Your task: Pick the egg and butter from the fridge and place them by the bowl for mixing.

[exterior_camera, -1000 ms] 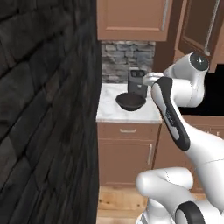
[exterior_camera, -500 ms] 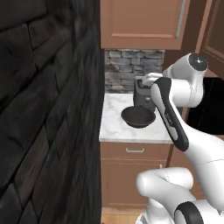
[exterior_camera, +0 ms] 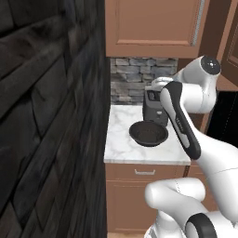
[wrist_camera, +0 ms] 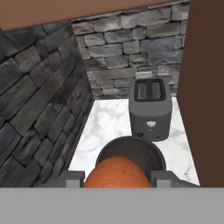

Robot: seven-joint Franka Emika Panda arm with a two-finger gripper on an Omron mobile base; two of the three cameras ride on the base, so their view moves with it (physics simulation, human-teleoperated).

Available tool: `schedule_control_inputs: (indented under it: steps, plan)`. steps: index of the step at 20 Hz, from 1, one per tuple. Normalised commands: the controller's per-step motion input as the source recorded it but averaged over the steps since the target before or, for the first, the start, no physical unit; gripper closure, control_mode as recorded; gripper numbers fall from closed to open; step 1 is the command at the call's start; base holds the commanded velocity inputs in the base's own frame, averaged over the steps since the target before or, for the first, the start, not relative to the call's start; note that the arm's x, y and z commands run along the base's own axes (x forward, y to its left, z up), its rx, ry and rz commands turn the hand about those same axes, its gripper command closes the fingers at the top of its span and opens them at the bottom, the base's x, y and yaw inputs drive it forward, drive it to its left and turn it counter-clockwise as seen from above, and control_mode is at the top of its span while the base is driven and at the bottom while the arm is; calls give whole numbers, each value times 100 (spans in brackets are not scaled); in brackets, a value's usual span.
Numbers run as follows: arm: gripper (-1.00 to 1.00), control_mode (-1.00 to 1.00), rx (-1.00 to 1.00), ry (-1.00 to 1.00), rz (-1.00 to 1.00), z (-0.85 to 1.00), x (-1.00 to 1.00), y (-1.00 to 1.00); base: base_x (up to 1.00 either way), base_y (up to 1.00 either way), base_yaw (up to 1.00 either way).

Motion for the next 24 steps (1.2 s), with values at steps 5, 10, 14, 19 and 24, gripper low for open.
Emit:
schedule_control_inputs:
  steps: [5,10,14,19,24]
  plan:
    - [100,100,0,0,0,0,0,0,0,0,0]
    - [100,100,0,0,0,0,0,0,0,0,2]
    - [100,-100,0,0,-1,-1,0,21,0,4,0]
    - [100,-100,0,0,-14,-6,2,50,0,0,0]
    - [100,-100,0,9,-8,-16,-1,39,0,0,0]
